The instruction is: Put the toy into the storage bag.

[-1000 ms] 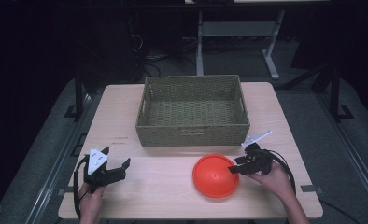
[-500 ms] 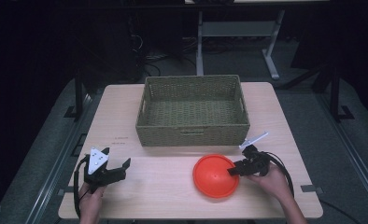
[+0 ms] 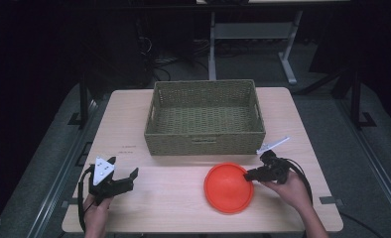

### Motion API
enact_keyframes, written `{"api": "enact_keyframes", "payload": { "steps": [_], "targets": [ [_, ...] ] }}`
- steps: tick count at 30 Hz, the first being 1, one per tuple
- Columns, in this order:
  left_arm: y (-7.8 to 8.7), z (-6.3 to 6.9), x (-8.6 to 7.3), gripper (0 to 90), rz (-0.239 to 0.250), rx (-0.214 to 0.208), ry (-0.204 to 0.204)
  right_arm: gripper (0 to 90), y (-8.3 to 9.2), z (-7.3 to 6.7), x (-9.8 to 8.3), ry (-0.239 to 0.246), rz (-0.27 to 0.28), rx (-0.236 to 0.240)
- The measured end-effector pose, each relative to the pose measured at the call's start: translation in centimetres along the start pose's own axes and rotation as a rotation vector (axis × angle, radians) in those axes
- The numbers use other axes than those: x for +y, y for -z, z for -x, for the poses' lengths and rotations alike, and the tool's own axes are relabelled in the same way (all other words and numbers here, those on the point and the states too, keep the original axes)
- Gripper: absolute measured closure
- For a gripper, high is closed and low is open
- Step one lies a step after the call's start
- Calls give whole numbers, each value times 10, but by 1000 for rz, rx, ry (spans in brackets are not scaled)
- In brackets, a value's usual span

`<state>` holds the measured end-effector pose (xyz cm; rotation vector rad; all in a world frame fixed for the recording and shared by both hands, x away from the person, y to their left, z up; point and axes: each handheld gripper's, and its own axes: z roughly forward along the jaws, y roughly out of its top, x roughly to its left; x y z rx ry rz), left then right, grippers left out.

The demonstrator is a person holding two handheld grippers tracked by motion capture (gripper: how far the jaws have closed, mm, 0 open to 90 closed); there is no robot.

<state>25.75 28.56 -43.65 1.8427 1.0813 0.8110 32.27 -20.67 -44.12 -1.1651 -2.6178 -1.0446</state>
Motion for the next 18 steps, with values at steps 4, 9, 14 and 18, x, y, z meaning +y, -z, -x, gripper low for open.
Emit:
{"api": "enact_keyframes", "payload": {
  "steps": [4, 9, 14, 18],
  "targets": [
    [1, 0, 0, 128, 5, 5, 6, 813, 4, -3, 2, -5, 17, 13],
    [2, -2, 0, 128, 2, 9, 7, 822, 13, -14, 10, 21, 24, 11],
    [2, 0, 0, 128, 11, 8, 4, 823, 22, -25, 14, 47, 40, 5],
    [2, -1, 0, 128, 3, 9, 6, 823, 30, -28, 18, 49, 62, 2]
  ]
}}
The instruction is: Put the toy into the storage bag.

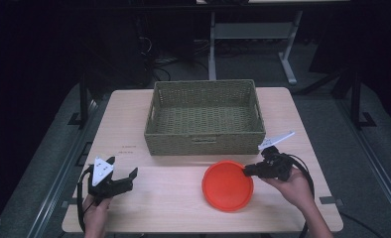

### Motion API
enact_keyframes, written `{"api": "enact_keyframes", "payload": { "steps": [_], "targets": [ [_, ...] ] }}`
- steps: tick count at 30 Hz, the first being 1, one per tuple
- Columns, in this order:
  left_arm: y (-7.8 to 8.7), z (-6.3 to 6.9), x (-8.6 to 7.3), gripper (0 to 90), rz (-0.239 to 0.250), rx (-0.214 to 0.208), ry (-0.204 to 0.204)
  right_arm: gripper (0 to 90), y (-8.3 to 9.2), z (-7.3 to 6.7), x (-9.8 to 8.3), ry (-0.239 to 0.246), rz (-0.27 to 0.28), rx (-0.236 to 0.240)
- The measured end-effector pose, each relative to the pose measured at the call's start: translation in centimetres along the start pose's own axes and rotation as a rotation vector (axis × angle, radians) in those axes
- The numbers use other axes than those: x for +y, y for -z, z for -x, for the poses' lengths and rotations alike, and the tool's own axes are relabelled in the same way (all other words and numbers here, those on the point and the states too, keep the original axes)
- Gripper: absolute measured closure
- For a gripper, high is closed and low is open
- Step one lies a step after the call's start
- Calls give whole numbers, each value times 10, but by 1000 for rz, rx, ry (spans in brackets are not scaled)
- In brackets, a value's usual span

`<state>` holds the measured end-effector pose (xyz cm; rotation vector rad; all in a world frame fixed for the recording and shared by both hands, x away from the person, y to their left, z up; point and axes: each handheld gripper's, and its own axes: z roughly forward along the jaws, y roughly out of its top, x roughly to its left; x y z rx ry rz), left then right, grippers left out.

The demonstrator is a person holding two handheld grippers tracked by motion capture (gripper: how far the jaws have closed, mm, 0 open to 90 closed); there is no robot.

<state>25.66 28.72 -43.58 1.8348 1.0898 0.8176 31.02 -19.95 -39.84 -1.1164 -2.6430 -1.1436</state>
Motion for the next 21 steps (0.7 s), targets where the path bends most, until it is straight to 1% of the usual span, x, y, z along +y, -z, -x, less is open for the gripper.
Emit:
{"api": "enact_keyframes", "payload": {
  "steps": [1, 2, 3, 4, 5, 7, 11, 12, 14, 15, 16, 17, 18, 20, 21],
  "targets": [
    [0, 1, 0, 128, 6, -2, -1, 823, 5, -2, 3, 9, 6, -11],
    [0, 1, 0, 128, 6, -2, -1, 823, 5, -2, 3, 9, 6, -11],
    [1, 1, 0, 128, 6, -3, -8, 823, 10, -5, 6, 19, 18, -20],
    [1, 1, 0, 128, 6, -3, -8, 823, 10, -5, 6, 19, 18, -20],
    [1, 1, 0, 128, 6, -2, -7, 823, 14, -7, 9, 20, 23, -18],
    [0, 1, 0, 128, 7, -2, 0, 823, 16, -8, 10, 23, 28, -18],
    [1, 0, 0, 128, 4, -1, -1, 823, 26, -9, 19, 25, 32, -37],
    [1, 0, 0, 128, 4, 0, 0, 823, 28, -9, 21, 33, 34, -41],
    [1, 1, 0, 128, 6, -1, 7, 823, 30, -9, 23, 31, 34, -44],
    [1, 1, 0, 128, 6, -1, 0, 823, 33, -10, 27, 37, 40, -48],
    [1, 1, 0, 128, 4, -1, 0, 823, 33, -10, 27, 37, 40, -48],
    [1, 1, 0, 128, 6, -3, -2, 823, 37, -11, 31, 40, 44, -56],
    [0, 1, 0, 128, 7, -2, 1, 823, 37, -11, 31, 40, 44, -56],
    [1, 0, 0, 128, 1, 1, 3, 823, 42, -11, 36, 48, 47, -61],
    [1, 0, 0, 128, 6, 2, 6, 823, 46, -12, 41, 49, 47, -64]
  ]
}}
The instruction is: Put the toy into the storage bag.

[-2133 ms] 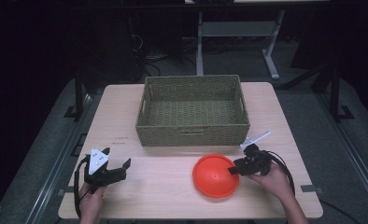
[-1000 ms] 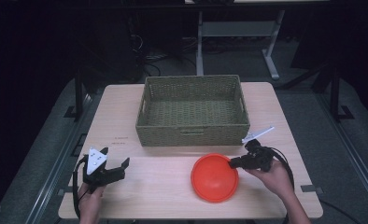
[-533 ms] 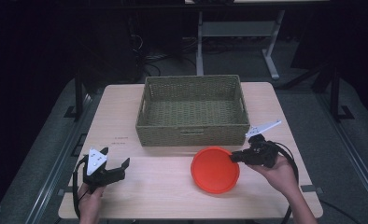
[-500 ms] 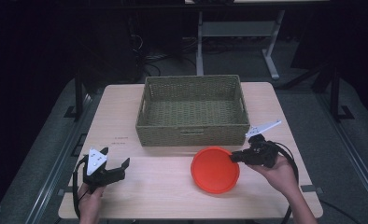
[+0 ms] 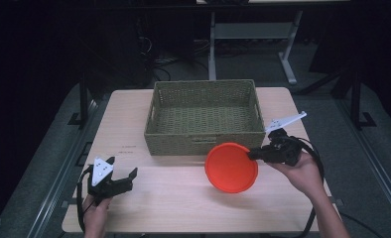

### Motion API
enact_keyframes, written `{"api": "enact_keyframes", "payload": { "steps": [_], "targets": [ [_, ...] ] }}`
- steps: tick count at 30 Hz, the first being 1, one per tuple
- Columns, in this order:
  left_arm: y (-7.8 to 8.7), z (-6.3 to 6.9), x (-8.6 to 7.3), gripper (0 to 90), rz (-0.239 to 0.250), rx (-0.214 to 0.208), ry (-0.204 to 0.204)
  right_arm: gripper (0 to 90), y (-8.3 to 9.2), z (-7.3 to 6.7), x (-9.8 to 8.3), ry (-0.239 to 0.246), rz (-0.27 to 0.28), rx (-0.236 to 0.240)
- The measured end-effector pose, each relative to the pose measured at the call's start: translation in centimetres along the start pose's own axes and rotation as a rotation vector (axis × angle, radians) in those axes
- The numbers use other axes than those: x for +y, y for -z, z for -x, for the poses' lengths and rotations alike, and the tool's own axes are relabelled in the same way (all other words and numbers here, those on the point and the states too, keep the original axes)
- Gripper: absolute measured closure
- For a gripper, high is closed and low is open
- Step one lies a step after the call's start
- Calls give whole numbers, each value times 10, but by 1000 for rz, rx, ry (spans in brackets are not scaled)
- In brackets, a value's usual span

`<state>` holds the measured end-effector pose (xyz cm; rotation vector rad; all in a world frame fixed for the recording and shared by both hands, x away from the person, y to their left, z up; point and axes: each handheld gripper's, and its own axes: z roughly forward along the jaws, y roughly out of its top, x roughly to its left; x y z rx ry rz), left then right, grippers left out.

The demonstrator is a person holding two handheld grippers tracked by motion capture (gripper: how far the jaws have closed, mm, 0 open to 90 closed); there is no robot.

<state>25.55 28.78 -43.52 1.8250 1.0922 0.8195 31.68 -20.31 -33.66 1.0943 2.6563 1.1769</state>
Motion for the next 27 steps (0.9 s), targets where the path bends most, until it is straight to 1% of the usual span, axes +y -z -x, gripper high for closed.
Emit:
{"api": "enact_keyframes", "payload": {
  "steps": [1, 2, 6, 7, 11, 14, 20, 26, 27],
  "targets": [
    [0, 0, 0, 128, 0, 0, 0, 823, 0, 0, 0, 0, 0, 0],
    [0, 0, 0, 128, 1, 0, -6, 823, 4, -1, 4, 6, 5, -7],
    [0, 0, 0, 128, 0, -2, -5, 823, 9, -3, 9, 14, 7, -15],
    [-1, 0, 0, 128, 0, -2, -5, 823, 13, -3, 12, 15, 11, -16],
    [-1, 1, 0, 128, 5, -4, -4, 823, 18, -2, 17, 10, 16, -19],
    [-1, 1, 0, 128, 3, -4, -5, 823, 24, -2, 23, 16, 22, -30],
    [0, 0, 0, 128, -1, -2, -6, 823, 28, -1, 30, 14, 18, -37],
    [-1, 1, 0, 128, 3, -5, -1, 823, 33, -3, 45, 31, 24, -40],
    [-1, 1, 0, 128, 3, -5, -1, 823, 33, -3, 45, 31, 24, -40]
  ]
}}
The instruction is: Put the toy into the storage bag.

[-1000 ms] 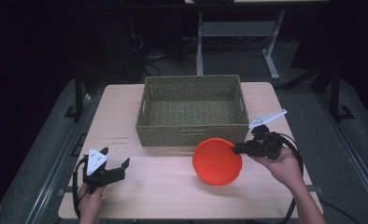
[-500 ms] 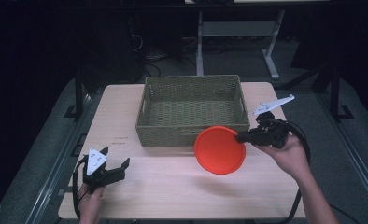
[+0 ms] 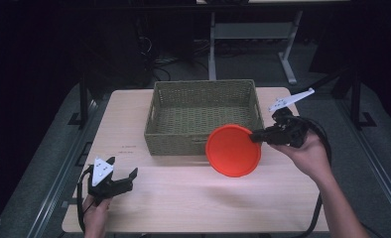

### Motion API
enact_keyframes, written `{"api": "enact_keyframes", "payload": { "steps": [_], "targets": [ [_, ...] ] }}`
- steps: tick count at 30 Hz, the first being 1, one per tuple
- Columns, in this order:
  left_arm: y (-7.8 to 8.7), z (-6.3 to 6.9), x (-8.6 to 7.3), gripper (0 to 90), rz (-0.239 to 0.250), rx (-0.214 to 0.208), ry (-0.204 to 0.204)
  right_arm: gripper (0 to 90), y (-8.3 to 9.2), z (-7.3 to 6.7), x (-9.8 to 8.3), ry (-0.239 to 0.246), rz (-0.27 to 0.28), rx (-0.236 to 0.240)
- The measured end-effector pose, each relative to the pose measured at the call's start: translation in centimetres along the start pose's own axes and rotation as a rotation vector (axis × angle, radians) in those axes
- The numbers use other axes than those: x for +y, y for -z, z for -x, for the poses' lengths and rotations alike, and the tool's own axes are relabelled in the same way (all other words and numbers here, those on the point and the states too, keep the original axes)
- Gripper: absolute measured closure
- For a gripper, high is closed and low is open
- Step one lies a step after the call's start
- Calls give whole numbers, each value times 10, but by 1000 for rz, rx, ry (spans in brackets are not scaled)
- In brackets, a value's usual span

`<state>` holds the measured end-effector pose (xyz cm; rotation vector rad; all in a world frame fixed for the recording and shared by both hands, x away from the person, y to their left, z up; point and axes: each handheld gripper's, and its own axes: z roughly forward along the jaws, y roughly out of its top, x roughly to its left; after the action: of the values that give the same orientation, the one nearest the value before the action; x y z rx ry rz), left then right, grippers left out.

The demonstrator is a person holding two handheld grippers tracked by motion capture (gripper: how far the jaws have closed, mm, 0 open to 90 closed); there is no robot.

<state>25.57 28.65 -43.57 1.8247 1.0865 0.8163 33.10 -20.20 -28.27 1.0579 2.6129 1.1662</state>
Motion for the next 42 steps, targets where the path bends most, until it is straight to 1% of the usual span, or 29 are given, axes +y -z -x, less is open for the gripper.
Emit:
{"api": "enact_keyframes", "payload": {
  "steps": [3, 4, 6, 15, 18, 20, 28, 31, 37, 40, 41, 42],
  "targets": [
    [0, 0, 0, 128, 0, -2, -7, 823, 4, -1, 8, 4, 0, -9],
    [0, 0, 0, 128, 0, -2, -3, 823, 7, -2, 14, 11, 10, -9],
    [0, -1, 0, 128, -1, 0, -1, 823, 8, -3, 16, 11, 13, -7],
    [1, -1, 0, 128, -1, 0, -3, 823, 16, 0, 39, 20, 16, -18],
    [1, 0, 0, 128, 4, -1, -2, 823, 17, 1, 43, 18, 14, -28],
    [1, 0, 0, 128, 4, 0, -1, 823, 17, 2, 48, 18, 17, -35],
    [1, -1, 0, 128, -4, -2, -5, 823, 18, 4, 62, 25, 11, -42],
    [1, -1, 0, 128, 2, 1, 3, 823, 17, 5, 69, 27, 12, -48],
    [2, -1, 0, 128, 2, 0, 1, 823, 15, 7, 75, 25, 6, -58],
    [2, -1, 0, 128, 6, 1, 6, 823, 13, 10, 78, 21, 10, -55],
    [1, -1, 0, 128, 7, 1, 8, 823, 12, 12, 80, 12, 6, -58],
    [2, -1, 0, 128, -3, 2, -3, 823, 12, 12, 80, 12, 6, -58]
  ]
}}
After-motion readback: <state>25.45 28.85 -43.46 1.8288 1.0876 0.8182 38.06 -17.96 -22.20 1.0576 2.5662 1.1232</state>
